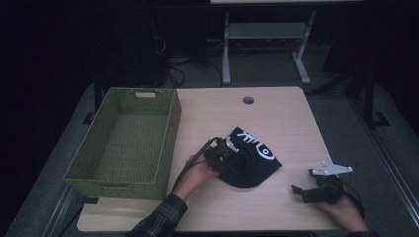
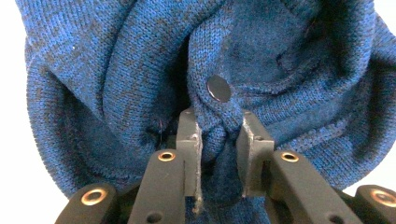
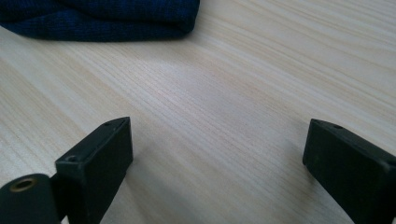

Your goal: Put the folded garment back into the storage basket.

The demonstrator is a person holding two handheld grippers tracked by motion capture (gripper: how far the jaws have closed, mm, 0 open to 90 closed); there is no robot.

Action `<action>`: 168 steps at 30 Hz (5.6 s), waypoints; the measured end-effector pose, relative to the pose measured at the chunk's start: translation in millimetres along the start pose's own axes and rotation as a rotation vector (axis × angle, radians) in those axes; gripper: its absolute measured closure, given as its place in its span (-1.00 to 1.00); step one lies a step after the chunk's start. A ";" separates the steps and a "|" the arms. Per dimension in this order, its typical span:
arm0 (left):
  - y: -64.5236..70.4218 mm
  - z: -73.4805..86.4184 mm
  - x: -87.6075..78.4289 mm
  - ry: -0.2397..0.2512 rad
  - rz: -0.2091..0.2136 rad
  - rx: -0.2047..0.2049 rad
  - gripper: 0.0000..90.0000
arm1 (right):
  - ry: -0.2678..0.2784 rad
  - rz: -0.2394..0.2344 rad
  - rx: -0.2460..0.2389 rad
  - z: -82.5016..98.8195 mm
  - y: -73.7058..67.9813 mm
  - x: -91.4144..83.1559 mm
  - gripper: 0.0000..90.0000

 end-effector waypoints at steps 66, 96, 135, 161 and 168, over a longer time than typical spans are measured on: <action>5.7 -35.3 -153.4 0.184 0.000 0.010 0.66 | -0.002 -0.001 0.003 0.0 -0.2 -0.1 -0.82; -35.5 25.8 -255.5 0.315 -0.185 -0.142 0.66 | -0.026 0.015 0.013 0.9 0.9 1.2 -0.98; -85.2 164.8 -282.4 0.303 -0.414 -0.422 0.66 | -0.026 0.013 0.013 0.9 0.7 1.2 -0.98; -117.7 207.0 -221.9 0.253 -0.335 -0.507 0.55 | -0.022 0.013 0.007 0.7 0.9 1.4 -0.98; -114.2 203.6 -231.2 0.287 -0.360 -0.496 -0.04 | -0.023 0.005 0.008 0.7 -0.2 1.1 -0.98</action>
Point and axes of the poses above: each handheld gripper's, and its own axes: x roughly forward along the jaws, z roughly out of its underside, y roughly to its right, the point moved 5 cm from there along x, roughly forward along the jaws, and after that the axes turned 13 degrees about z, right-handed, at the moved point
